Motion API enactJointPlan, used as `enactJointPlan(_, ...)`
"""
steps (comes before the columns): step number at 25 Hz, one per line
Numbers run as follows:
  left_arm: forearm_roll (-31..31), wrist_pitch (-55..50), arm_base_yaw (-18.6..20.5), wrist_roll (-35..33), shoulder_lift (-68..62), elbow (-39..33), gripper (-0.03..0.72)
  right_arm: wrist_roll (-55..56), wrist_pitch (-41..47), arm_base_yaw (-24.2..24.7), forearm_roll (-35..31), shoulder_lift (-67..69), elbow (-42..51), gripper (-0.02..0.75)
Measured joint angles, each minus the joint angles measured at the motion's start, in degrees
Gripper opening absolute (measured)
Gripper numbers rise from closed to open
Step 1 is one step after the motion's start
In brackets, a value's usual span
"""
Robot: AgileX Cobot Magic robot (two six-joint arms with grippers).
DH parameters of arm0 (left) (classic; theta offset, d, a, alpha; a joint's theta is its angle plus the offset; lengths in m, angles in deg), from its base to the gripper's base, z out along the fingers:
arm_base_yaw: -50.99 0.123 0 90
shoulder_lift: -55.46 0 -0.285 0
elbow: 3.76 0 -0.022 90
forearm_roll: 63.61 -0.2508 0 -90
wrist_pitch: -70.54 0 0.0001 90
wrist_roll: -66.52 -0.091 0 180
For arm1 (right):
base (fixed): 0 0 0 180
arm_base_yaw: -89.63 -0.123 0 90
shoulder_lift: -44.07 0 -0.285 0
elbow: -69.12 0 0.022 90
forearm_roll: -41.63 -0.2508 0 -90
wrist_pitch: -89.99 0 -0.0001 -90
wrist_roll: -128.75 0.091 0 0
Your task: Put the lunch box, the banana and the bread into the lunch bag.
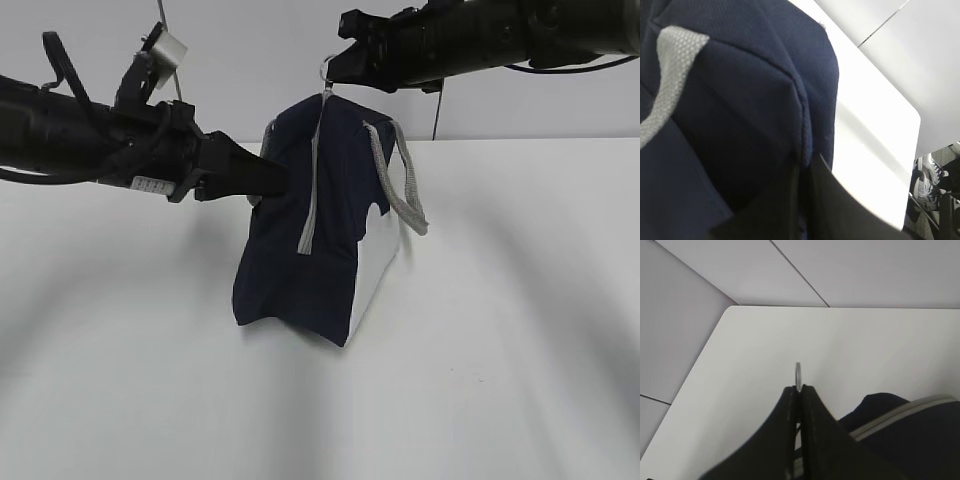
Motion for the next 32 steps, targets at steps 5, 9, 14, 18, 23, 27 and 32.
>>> enactJointPlan(5,0.00,0.24,-0.07,-0.48,0.00,0.00,0.002,1.10,-1.55,0.04,0.00,2.26,-2.43,-0.016)
enactJointPlan(9,0.00,1.03,-0.07,-1.14,0.24,0.00,0.002,1.17,-2.07,0.82,0.10,2.54,-2.64,-0.016)
enactJointPlan(14,-0.40,3.44,-0.10,-2.23,1.71,-0.13,0.002,2.94,-3.72,2.96,0.10,2.54,-2.92,-0.016)
enactJointPlan(18,-0.51,3.82,-0.13,-4.18,2.37,-0.36,0.002,4.69,-5.25,3.48,0.10,2.54,-2.92,-0.016)
enactJointPlan(23,0.21,3.82,-0.17,-6.54,2.73,-0.48,0.002,6.21,-6.18,3.71,0.10,2.54,-2.92,-0.016)
enactJointPlan(27,1.25,3.99,-0.20,-7.62,3.51,-0.50,0.002,6.35,-7.23,4.53,0.10,2.63,-2.92,-0.016)
enactJointPlan(32,2.86,3.99,-0.20,-9.11,3.51,-0.55,0.002,5.71,-8.99,5.12,0.10,3.40,-2.98,-0.016)
